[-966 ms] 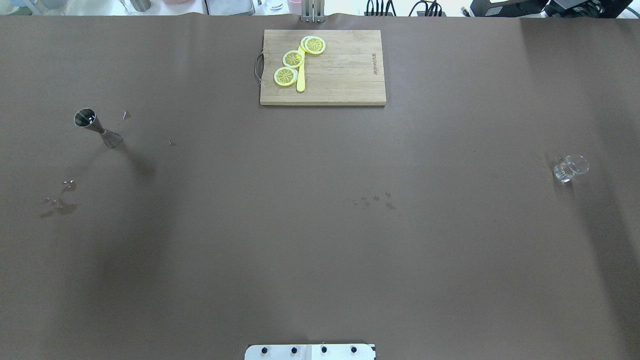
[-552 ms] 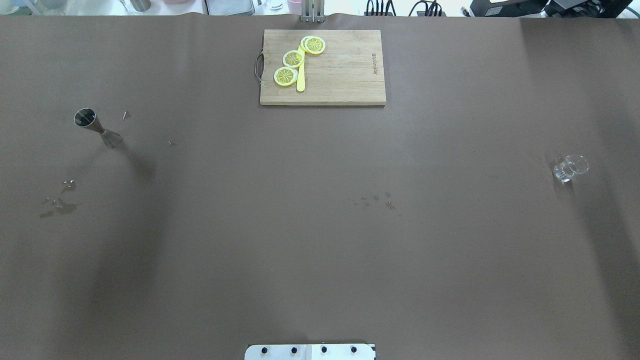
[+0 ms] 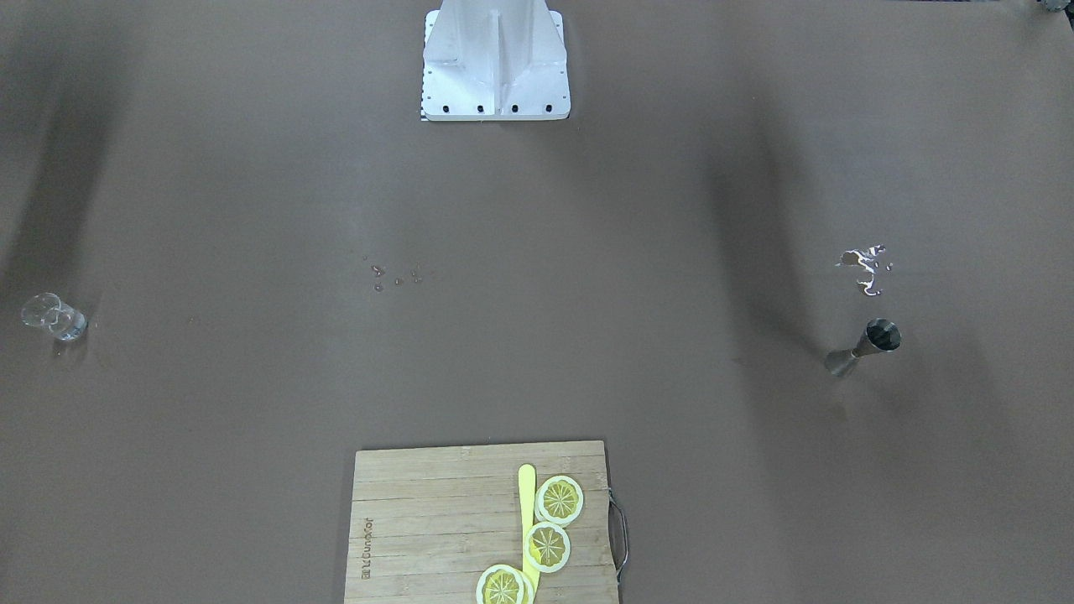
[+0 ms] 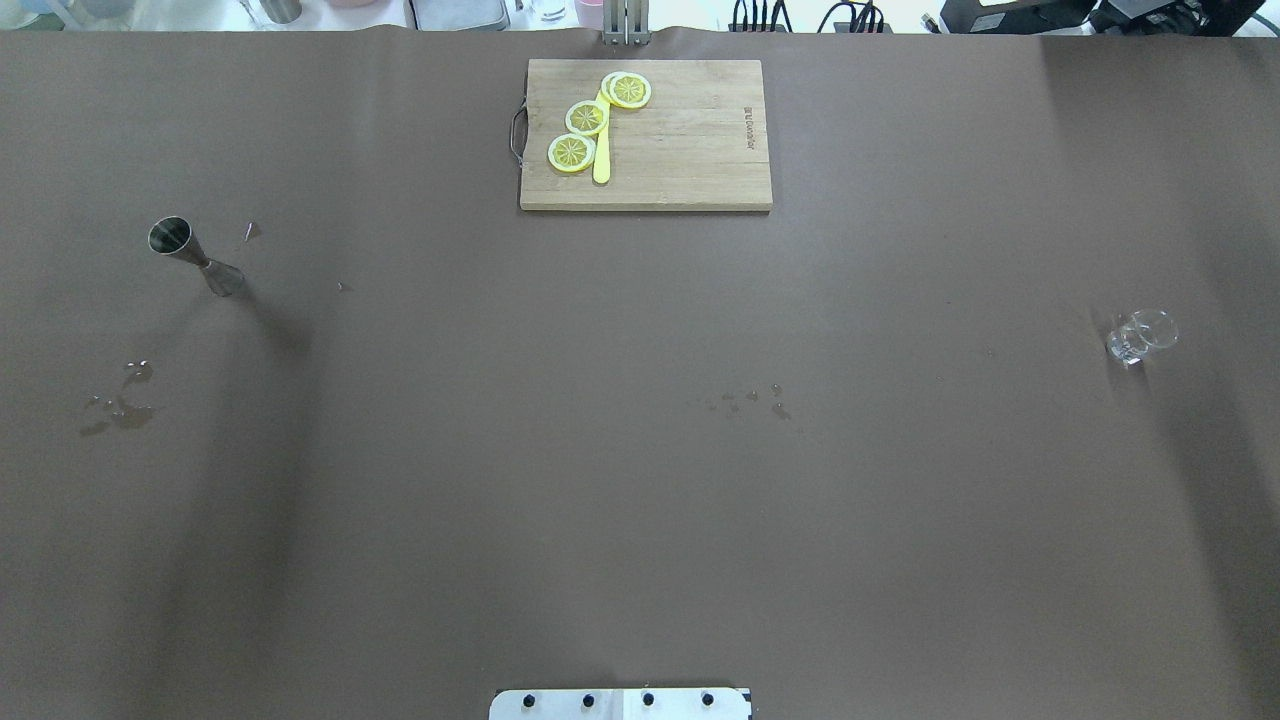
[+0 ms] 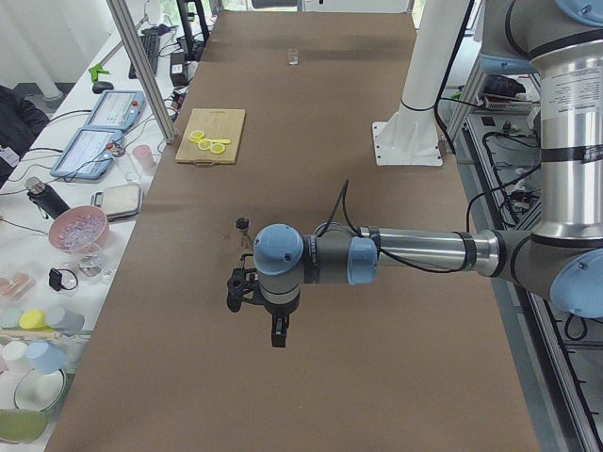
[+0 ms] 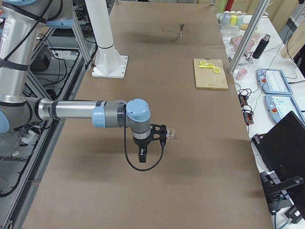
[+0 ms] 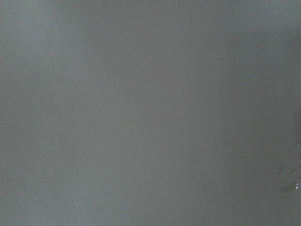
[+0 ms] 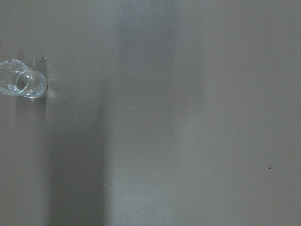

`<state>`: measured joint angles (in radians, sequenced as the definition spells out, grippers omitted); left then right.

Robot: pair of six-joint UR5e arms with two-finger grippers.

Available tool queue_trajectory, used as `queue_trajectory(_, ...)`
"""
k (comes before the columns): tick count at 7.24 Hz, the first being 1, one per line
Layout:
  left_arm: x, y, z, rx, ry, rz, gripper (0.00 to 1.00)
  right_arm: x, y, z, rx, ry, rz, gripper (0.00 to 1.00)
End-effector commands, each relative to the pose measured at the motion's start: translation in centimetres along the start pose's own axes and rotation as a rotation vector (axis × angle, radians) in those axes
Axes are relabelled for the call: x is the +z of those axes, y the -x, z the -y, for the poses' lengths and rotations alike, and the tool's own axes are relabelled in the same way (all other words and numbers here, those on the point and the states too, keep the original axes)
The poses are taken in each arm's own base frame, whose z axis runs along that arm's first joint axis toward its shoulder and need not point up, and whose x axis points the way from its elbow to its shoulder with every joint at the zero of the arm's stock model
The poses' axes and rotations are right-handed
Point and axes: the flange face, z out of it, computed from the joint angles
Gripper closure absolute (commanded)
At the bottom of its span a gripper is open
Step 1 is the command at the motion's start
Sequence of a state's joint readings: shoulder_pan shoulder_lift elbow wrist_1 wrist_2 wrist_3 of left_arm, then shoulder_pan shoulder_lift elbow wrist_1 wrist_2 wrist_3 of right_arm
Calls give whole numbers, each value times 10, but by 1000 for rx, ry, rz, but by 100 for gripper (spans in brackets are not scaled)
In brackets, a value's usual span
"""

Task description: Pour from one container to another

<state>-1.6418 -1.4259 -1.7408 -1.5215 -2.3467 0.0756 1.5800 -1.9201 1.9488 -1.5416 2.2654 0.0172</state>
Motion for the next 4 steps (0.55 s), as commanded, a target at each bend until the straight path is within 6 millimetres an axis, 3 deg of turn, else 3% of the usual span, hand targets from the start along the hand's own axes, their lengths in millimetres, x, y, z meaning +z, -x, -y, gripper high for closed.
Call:
queue_trajectory(1, 8, 7, -7, -21, 14, -1, 2, 9, -10, -4, 17, 19, -20, 0)
queue_trajectory(4, 8, 7, -8, -19, 13, -4, 2, 6, -8, 2, 9, 9, -29, 0)
